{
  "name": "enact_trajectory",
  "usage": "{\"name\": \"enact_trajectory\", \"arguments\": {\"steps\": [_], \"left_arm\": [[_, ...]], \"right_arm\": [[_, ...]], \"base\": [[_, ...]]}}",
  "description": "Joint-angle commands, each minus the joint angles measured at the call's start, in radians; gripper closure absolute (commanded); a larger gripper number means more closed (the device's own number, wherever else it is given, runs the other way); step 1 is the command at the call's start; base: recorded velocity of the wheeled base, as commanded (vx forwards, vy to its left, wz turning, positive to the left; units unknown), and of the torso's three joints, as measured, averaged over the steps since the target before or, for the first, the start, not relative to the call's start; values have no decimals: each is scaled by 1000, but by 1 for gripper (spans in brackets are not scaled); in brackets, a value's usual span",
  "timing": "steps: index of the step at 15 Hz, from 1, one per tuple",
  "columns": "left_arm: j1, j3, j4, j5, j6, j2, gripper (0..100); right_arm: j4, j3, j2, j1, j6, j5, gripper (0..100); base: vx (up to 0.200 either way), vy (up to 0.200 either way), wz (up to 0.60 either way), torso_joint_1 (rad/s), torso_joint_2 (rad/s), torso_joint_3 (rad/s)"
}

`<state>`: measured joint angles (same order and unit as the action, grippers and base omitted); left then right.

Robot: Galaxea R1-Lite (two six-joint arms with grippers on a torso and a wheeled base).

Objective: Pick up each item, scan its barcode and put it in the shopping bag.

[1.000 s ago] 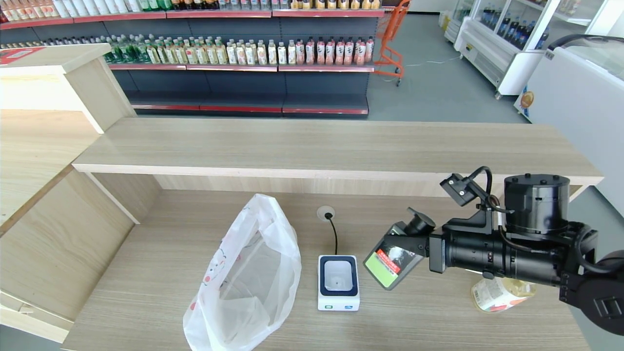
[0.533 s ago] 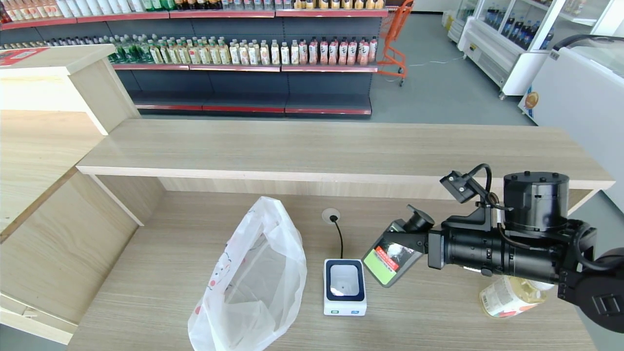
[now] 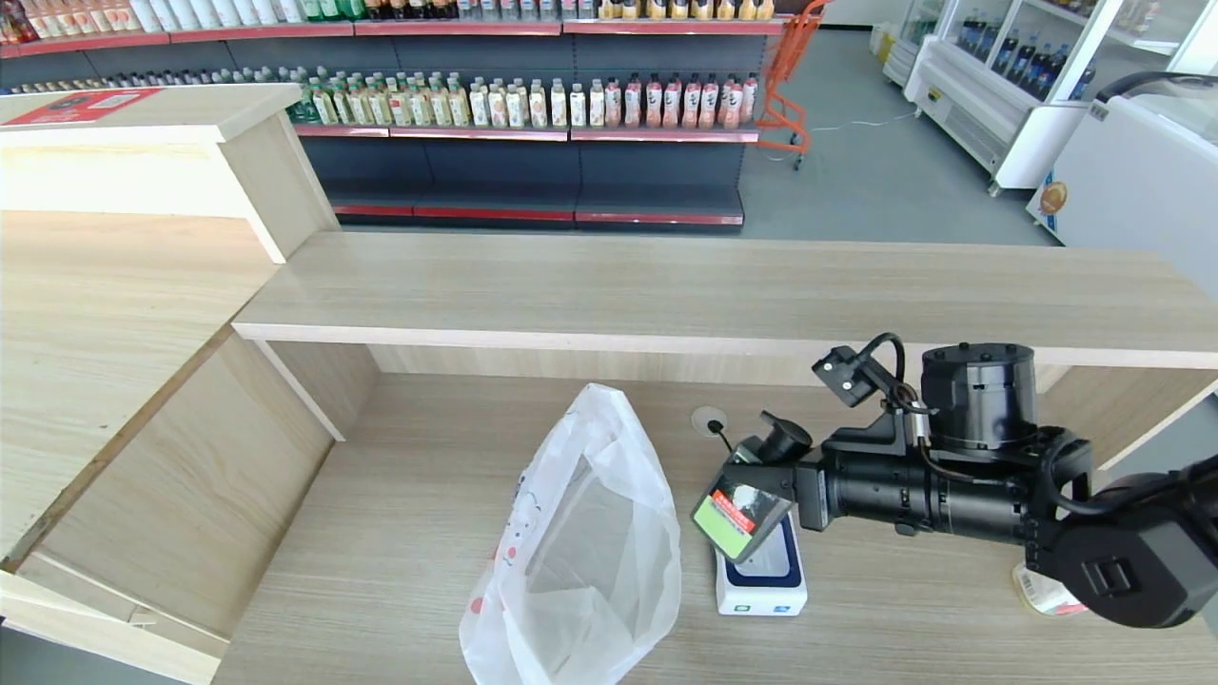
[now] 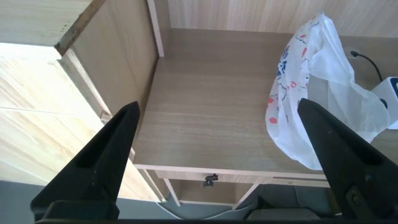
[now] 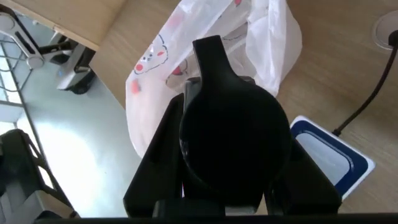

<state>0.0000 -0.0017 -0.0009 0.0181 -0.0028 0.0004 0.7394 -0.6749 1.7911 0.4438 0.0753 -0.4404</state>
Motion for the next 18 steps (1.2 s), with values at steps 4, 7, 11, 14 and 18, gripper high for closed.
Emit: {"name": "enact_trajectory", "arguments": {"steps": [4,7,11,14,18], "left_arm": [[0,0,-1,0,-2,0,0],[0,0,-1,0,-2,0,0],[0,0,-1,0,-2,0,0],[0,0,-1,0,-2,0,0],[0,0,-1,0,-2,0,0]], "right_arm": [[34,-72,93,13,121,-1,100],[72,-75,156,9,143,17,100],[109,-169,341,33,104,49,100],[106,-256,435,85,-6,71,100],[164,-338,551,154,-250,114,100]], "base": [[0,0,0,0,0,0],[0,0,0,0,0,0],[0,0,0,0,0,0],[0,0,0,0,0,0],[0,0,0,0,0,0]]}}
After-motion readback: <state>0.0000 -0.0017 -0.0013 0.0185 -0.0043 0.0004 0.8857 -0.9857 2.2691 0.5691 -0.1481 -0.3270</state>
